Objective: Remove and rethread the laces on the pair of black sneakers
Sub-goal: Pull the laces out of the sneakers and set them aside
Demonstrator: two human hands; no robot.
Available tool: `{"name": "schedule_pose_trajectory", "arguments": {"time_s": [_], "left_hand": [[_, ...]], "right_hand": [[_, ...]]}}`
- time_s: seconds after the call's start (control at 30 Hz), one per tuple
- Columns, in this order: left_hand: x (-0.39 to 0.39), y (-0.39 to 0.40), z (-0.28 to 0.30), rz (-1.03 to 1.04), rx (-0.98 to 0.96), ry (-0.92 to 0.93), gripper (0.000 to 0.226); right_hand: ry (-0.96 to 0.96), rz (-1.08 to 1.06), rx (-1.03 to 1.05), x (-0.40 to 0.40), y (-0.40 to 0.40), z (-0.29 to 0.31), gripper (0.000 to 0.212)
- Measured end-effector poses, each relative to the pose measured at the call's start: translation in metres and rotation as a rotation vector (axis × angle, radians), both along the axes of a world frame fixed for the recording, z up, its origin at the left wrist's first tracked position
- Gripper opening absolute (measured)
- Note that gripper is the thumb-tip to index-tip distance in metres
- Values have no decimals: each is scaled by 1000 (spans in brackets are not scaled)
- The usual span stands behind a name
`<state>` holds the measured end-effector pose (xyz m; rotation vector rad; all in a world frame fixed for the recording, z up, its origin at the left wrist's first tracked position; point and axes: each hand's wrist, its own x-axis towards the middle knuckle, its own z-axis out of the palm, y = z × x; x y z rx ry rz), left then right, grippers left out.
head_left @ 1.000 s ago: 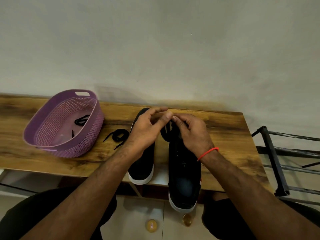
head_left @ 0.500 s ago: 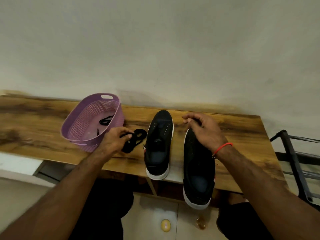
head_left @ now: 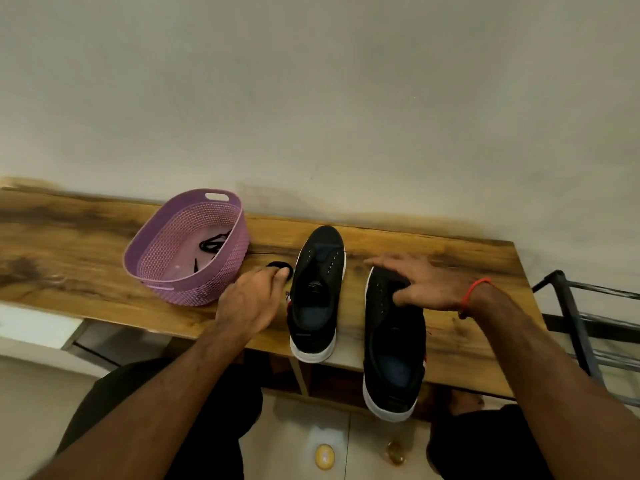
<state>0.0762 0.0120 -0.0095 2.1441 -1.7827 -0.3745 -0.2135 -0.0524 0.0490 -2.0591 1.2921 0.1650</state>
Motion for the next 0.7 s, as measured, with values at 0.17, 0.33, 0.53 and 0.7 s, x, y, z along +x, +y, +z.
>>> {"name": "schedule_pose_trajectory", "arguments": {"time_s": [0.17,0.33,0.53,0.7], "left_hand": [[-28,0,3,-108,211,137,65],[-39,-9,-5,-137,193,113,71],[-59,-14,-18,-178,131,122,75],[-66,-10,-19,-207,122,112,74]], "right_hand": [[201,-33,-21,-18,2,-20,91],[60,-258,-97,-27,-6,-20,76],[-11,-448,-240,-51,-28,-25,72],[-4,-580,-395,-60,-39,-26,70]]}}
